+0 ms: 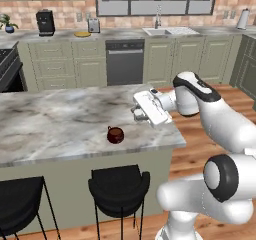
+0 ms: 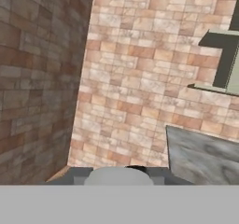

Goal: Pick up the marshmallow and place it in the cup of hot chocolate on the dining counter.

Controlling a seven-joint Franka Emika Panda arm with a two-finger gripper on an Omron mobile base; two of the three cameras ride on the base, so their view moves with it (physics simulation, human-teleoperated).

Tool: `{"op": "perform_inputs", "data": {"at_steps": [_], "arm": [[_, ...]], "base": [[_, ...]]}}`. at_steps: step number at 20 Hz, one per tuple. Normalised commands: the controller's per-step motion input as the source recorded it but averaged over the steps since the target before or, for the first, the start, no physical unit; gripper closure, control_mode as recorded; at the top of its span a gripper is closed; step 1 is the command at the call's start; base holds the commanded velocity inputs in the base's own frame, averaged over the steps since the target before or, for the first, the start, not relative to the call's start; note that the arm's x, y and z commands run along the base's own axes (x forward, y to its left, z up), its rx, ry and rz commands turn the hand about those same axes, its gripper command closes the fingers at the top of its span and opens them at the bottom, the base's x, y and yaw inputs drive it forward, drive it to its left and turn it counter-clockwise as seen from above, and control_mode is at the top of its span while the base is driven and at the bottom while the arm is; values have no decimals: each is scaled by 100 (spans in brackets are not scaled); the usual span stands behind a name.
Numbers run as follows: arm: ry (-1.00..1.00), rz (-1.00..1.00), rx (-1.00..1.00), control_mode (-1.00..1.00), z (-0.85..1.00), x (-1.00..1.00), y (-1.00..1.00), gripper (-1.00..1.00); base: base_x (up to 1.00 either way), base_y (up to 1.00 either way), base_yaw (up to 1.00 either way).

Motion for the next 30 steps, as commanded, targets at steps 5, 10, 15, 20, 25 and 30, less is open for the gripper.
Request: {"op": "perform_inputs", "data": {"at_steps": [5,10,15,20,25,30], "arm": [[0,6,0,-100,-27,36,1,100],[1,9,0,-100,-30,24,0,100],[4,13,3,-100,-25,15,2,100],[0,7,0,-100,-36,22,13,100],[0,2,0,-100,-22,3,21,100],[0,0,0,-100,-17,14,27,100]], "base": [[0,0,0],[0,0,0],[0,0,0],[0,0,0],[0,0,0],[0,0,0]]}}
